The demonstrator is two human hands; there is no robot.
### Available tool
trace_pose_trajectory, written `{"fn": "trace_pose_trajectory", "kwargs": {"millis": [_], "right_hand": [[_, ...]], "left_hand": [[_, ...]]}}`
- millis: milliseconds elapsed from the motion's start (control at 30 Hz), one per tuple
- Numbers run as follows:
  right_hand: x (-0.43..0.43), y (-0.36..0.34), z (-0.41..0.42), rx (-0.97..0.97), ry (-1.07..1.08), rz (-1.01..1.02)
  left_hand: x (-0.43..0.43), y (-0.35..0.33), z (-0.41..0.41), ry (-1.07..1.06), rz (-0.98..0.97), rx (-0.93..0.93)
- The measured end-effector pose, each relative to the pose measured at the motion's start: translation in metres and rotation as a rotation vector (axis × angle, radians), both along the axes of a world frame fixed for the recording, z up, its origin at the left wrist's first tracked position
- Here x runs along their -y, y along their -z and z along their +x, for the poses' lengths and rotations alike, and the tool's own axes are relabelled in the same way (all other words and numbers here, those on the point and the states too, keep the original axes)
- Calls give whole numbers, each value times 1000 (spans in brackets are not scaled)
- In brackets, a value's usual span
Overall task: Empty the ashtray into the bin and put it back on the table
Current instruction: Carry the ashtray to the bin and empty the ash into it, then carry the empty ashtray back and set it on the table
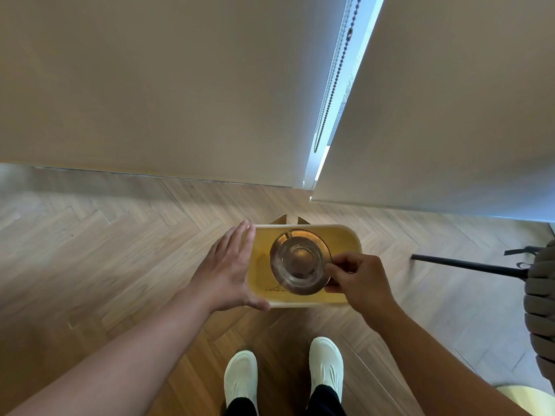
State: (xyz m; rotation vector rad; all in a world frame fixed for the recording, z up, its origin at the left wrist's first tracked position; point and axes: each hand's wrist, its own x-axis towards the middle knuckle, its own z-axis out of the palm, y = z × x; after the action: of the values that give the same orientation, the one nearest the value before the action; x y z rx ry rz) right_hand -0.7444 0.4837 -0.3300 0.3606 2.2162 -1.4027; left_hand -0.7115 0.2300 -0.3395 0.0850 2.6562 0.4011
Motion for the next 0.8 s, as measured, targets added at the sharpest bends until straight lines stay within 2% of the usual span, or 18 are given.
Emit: {"fn": "trace_pose_trajectory", "kwargs": {"millis": [200, 300, 467, 800], "right_hand": [[1, -6, -5, 225, 146, -242], [2, -7, -7, 285, 212, -364], [4, -9, -9, 339, 196, -445], [7, -45, 0, 72, -35, -182]], "left_hand": [[-4, -8, 0, -25, 94, -128], [-11, -14, 0, -43, 213, -214], [-22, -18, -2, -218, 518, -54], [-18, -44, 0, -214, 625, -11]]}}
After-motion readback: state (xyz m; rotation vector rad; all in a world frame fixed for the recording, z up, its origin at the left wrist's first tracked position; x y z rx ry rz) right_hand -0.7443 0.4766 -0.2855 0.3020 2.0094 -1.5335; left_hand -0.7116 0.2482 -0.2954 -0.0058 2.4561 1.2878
